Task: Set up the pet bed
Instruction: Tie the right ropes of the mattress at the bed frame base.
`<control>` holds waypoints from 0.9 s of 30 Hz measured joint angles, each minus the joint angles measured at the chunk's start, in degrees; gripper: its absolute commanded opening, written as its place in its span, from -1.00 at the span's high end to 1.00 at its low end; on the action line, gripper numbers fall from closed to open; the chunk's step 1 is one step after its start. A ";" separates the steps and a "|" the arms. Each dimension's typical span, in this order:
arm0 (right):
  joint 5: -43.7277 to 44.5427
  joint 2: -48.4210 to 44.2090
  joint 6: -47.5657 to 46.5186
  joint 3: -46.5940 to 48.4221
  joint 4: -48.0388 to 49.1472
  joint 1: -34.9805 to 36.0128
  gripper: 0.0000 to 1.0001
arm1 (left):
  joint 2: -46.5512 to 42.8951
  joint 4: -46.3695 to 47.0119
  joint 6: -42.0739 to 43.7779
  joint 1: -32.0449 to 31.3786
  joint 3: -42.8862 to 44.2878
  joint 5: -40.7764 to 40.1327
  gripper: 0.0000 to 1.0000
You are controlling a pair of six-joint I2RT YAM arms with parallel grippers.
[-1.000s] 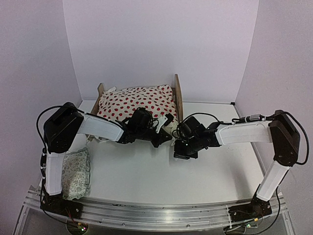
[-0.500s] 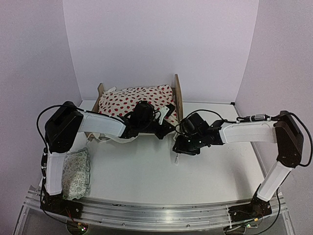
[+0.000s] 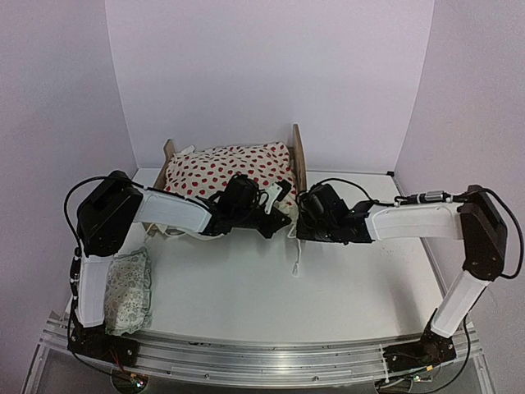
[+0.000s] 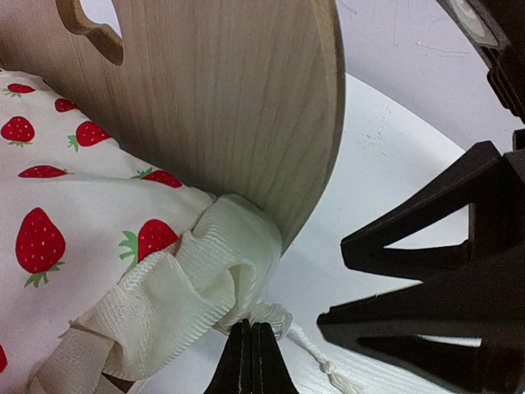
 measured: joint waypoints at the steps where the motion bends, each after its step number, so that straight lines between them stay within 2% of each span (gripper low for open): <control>1: 1.24 1.24 -0.31 1.10 0.17 0.56 0.17 | 0.00 -0.01 -0.04 0.00 -0.12 -0.14 1.00; 9: 13.09 6.83 -2.47 7.48 -1.66 5.23 0.24 | -0.39 0.07 -0.07 0.32 -2.88 -1.22 1.00; 17: 20.15 11.03 -3.31 13.00 -6.22 5.88 0.34 | -1.22 0.18 -0.07 0.70 -5.37 -1.44 1.00; 23: 23.04 14.46 -2.77 16.61 -10.07 5.88 0.33 | -2.09 0.64 -0.47 0.77 -5.97 -1.75 1.00; 27: 24.12 16.22 -2.33 18.77 -11.35 5.91 0.23 | -2.69 0.91 -1.01 1.18 -6.95 -2.28 1.00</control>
